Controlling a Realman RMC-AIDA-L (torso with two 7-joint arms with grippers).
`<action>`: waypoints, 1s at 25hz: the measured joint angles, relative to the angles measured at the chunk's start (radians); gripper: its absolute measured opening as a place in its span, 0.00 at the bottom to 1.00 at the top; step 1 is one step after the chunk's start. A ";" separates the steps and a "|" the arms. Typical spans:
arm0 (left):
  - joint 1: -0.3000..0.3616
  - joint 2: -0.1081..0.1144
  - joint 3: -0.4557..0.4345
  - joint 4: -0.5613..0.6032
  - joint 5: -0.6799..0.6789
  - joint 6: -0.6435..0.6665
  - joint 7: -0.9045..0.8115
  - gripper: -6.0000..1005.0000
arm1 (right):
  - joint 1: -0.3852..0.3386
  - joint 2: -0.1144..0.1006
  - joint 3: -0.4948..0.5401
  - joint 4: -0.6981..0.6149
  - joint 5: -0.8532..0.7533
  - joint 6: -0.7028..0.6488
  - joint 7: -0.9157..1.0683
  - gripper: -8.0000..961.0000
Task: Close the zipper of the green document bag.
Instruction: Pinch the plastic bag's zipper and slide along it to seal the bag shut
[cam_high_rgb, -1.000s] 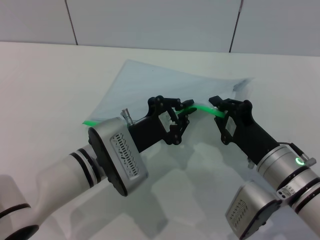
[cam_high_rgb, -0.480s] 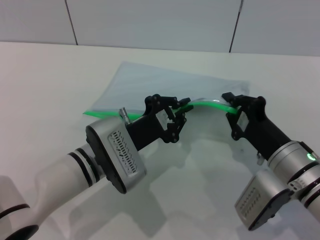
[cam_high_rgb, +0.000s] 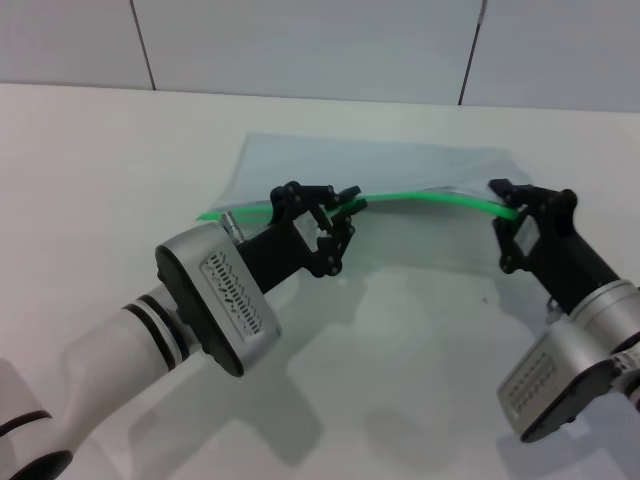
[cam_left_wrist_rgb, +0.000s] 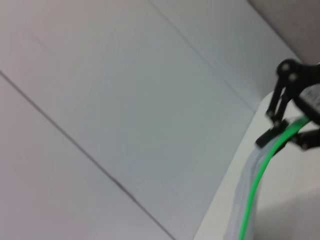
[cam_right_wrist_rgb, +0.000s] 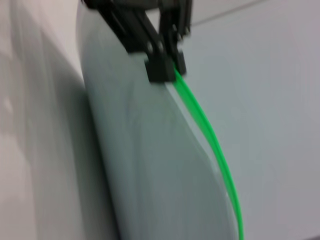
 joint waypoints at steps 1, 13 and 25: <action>0.001 0.000 0.000 0.001 -0.008 0.000 0.000 0.09 | -0.005 0.000 0.010 0.003 0.000 0.000 0.004 0.04; 0.014 0.002 -0.001 0.003 -0.147 0.006 -0.003 0.10 | -0.050 0.000 0.105 0.043 0.000 -0.017 0.049 0.03; 0.026 0.004 -0.022 0.004 -0.180 0.007 -0.007 0.10 | -0.067 0.000 0.169 0.074 0.000 -0.058 0.050 0.03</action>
